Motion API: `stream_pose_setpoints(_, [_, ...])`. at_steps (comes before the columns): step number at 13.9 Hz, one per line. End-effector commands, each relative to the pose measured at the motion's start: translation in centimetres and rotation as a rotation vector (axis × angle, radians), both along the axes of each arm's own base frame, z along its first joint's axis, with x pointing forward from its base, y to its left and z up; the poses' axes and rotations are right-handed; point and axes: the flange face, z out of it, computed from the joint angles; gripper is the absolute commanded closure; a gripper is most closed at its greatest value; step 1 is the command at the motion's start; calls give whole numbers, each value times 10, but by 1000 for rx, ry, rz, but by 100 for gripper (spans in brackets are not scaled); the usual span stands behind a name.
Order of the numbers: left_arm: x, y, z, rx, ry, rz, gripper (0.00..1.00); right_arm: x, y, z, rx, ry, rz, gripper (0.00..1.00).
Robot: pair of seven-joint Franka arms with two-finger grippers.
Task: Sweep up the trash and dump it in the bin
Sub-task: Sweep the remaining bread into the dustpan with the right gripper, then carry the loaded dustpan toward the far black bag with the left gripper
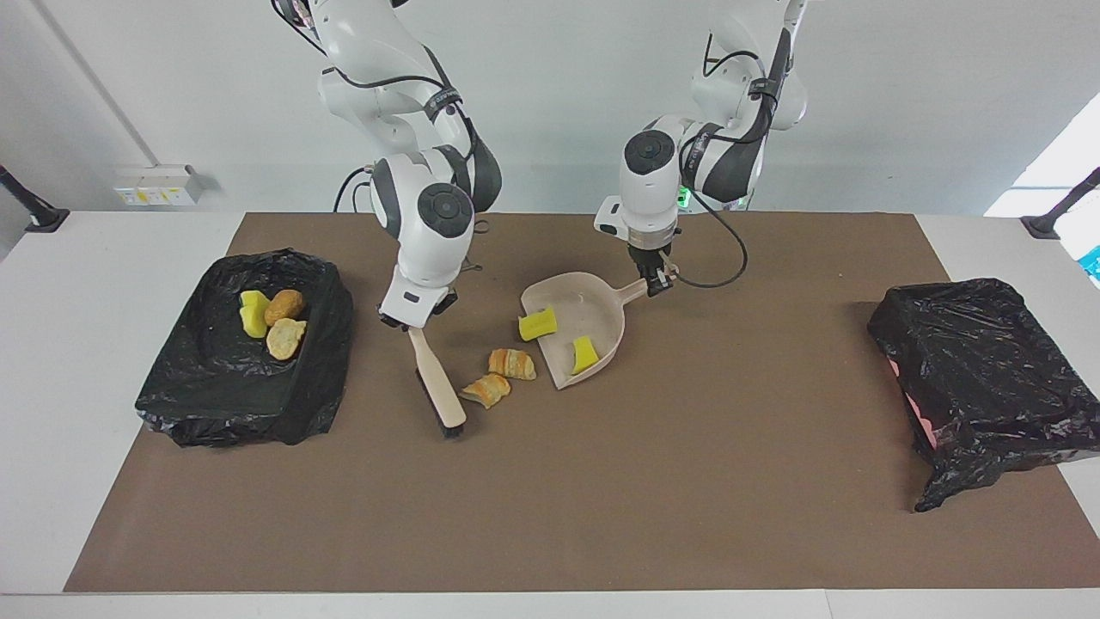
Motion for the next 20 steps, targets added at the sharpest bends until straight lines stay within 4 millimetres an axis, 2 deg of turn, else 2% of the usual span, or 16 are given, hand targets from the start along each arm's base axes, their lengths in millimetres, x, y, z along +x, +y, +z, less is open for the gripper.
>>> stream_pose_setpoints(1, [-6,4,1,-13,-14,15,100,-31,34,-5,61,96,-15,100])
stream_pose_setpoints(3, [-7,5,0,-12,-11,7,100,-52,60,-2,114,150,-9,100])
stream_pose_setpoints(5, [-12,9,-7,-6,4,-16,100,-73,80,-2,178,198,-20,100])
stream_pose_setpoints(8, [-7,10,-6,-50,-38,-54,100,-95,105,1,300,273,-82,100])
stream_pose_setpoints(12, [3,18,-9,-96,-43,-3,100,-96,111,10,319,264,-118,100])
stream_pose_setpoints(16, [16,32,-7,-110,-30,21,100,-100,107,51,270,171,-277,100])
stream_pose_setpoints(18, [33,52,1,-129,-34,43,100,-103,95,71,257,162,-308,100])
stream_pose_setpoints(20, [44,62,15,-174,-18,42,100,-106,88,89,225,140,-312,100])
